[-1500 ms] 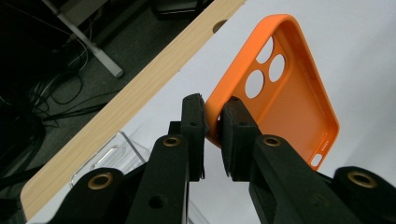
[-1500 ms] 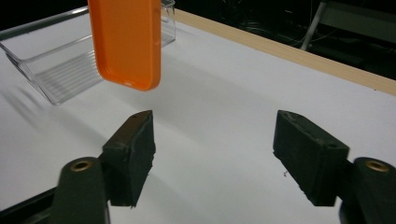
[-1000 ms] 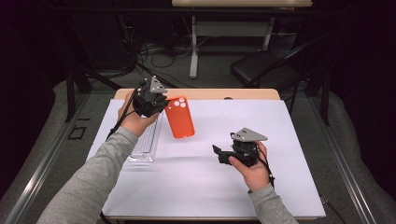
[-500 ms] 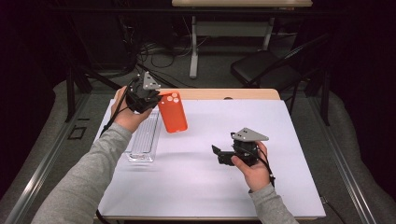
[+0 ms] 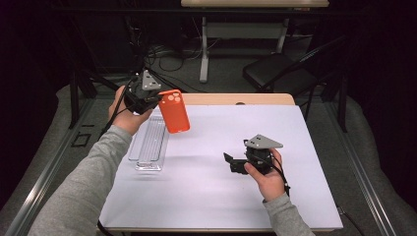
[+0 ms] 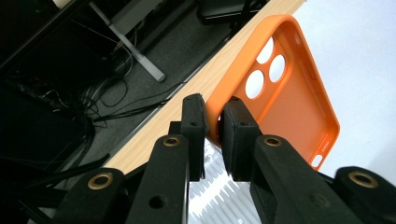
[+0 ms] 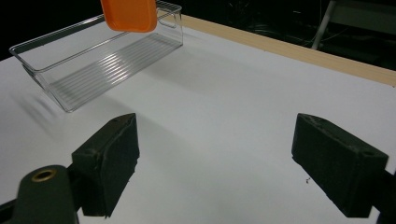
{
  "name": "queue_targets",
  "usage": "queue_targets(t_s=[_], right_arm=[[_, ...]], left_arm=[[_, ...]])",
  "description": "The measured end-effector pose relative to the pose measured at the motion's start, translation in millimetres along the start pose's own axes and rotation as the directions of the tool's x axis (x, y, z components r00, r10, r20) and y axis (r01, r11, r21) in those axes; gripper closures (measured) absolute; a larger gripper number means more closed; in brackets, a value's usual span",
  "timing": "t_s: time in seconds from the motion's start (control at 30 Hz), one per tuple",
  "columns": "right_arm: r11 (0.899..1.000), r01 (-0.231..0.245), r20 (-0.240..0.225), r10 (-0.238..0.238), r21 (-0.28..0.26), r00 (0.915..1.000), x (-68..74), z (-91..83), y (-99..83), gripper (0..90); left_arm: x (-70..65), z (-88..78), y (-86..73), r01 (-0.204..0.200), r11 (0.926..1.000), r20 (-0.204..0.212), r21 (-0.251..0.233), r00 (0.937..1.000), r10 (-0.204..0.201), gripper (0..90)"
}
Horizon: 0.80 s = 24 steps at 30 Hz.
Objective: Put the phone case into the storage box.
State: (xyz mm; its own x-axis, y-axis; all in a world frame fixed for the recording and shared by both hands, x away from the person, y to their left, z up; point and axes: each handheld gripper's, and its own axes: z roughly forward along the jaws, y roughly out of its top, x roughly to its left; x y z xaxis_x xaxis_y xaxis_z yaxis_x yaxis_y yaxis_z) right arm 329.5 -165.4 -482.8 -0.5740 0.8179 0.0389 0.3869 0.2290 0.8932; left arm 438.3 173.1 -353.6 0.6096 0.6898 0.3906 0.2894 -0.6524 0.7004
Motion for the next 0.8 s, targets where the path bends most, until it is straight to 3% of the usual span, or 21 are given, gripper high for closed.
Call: queue_targets(t_s=[0.8], right_arm=[[1.0, -0.018, 0.011, 0.018, 0.001, 0.9998, -7.0, 0.9, -3.1, 14.6]], left_arm=[[29.0, 9.7, -4.0, -0.02, 0.9998, -0.05, 0.005, 0.9986, 0.02, 80.5]])
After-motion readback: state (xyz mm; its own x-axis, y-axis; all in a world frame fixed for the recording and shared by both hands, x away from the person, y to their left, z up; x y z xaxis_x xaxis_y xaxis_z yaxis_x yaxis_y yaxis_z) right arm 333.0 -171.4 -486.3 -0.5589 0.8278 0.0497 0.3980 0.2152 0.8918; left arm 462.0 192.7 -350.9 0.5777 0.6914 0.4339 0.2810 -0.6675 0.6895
